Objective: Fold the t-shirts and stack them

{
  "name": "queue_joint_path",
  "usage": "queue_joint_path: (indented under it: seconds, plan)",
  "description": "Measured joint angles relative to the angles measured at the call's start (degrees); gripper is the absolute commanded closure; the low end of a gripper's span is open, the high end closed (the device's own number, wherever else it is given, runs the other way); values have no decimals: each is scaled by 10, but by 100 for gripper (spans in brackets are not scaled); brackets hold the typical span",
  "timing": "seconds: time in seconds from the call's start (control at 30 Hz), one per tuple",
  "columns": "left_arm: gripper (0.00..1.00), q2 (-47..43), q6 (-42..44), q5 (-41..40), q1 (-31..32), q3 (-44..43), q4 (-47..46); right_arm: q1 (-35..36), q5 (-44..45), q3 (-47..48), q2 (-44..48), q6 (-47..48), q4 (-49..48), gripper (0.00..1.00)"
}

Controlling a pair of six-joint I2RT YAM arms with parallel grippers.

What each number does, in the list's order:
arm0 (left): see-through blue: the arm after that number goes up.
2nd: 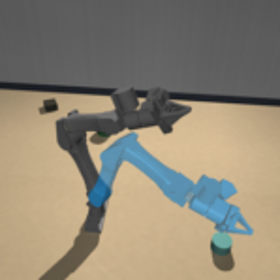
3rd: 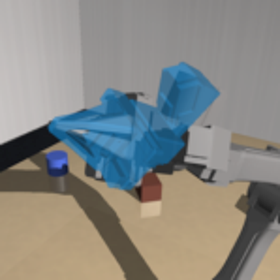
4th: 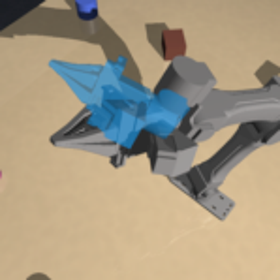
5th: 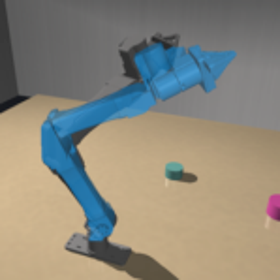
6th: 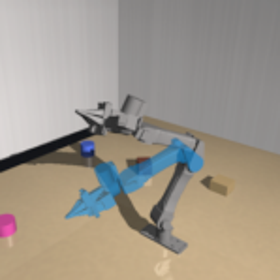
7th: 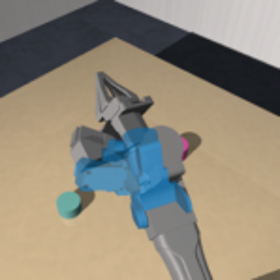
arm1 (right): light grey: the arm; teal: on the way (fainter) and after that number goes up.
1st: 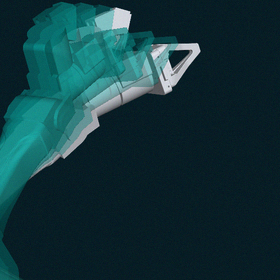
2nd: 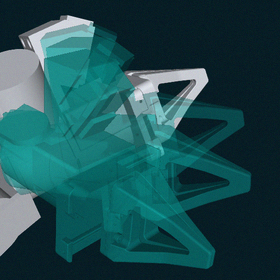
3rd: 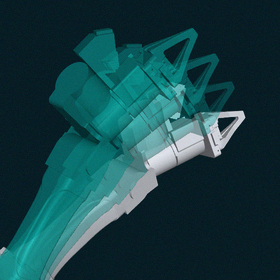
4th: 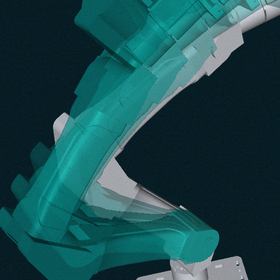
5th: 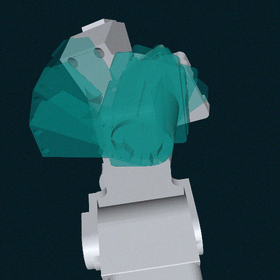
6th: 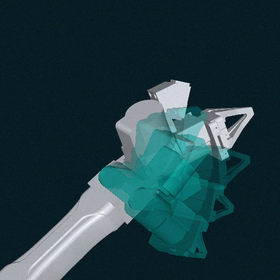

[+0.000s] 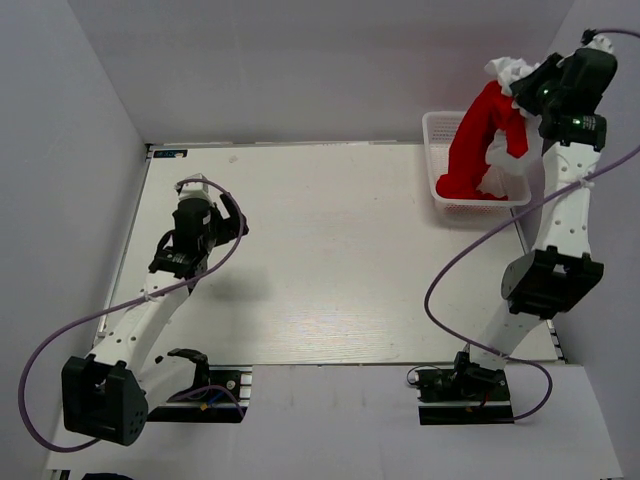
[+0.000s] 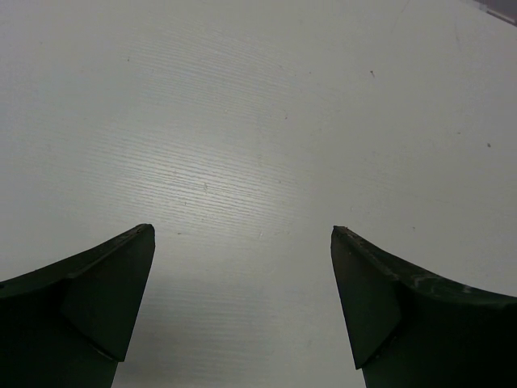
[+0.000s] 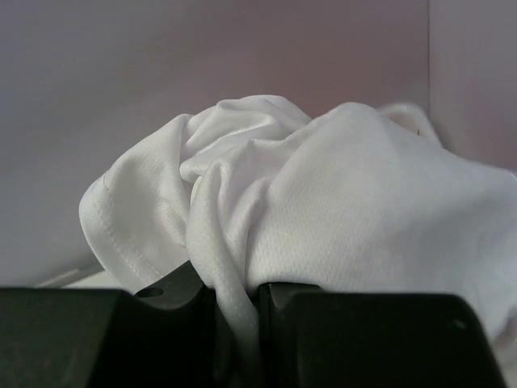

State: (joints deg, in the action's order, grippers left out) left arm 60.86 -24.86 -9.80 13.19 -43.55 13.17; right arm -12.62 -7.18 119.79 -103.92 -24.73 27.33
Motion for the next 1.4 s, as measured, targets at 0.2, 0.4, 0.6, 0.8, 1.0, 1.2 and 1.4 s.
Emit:
queue_joint_path:
  seconds: [0.2,0.4,0.6,0.8,1.0,1.2,1.4]
  plan:
    - [0,-12,0,3,0,1,-3,0,12,42,52,8,-19,100]
    - [0,-21,0,5,0,1,-3,0,7,46,33,12,-22,100]
    - [0,-25,-1,5,0,2,-3,-1,-14,46,-10,11,-21,100]
    - [0,-24,-1,5,0,3,-3,-1,0,32,-31,3,-24,14]
    - [0,-9,-1,4,0,4,-3,-1,66,-108,6,3,-51,10]
    - [0,14,-1,4,0,4,-1,4,86,-217,0,32,-47,10]
    - [0,17,-1,4,0,4,2,40,93,-287,-4,66,-64,16]
